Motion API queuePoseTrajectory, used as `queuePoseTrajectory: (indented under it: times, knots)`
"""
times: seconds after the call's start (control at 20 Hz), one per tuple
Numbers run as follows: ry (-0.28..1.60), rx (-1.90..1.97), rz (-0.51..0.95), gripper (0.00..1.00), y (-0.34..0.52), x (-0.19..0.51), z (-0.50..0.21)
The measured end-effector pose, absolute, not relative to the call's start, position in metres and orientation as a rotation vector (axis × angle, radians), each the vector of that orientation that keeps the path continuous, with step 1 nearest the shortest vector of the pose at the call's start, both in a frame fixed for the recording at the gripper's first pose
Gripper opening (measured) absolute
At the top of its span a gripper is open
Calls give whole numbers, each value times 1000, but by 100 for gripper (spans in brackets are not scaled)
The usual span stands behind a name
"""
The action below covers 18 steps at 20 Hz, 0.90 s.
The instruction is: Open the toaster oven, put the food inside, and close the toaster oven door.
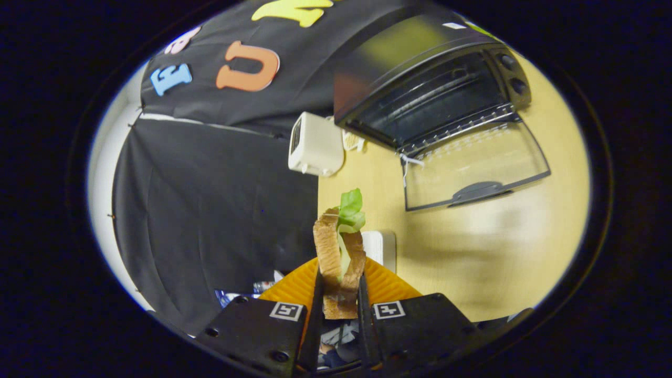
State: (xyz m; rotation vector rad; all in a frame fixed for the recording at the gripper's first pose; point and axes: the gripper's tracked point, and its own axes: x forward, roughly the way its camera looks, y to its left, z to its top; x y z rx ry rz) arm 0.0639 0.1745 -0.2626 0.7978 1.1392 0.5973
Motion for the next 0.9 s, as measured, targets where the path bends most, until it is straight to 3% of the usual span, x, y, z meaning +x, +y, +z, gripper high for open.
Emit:
queuePoseTrajectory:
  times: [0.35, 0.9]
  knots:
    - [900, 1059, 303, 35, 83, 132, -274]
    - [478, 1502, 118, 35, 68, 228, -333]
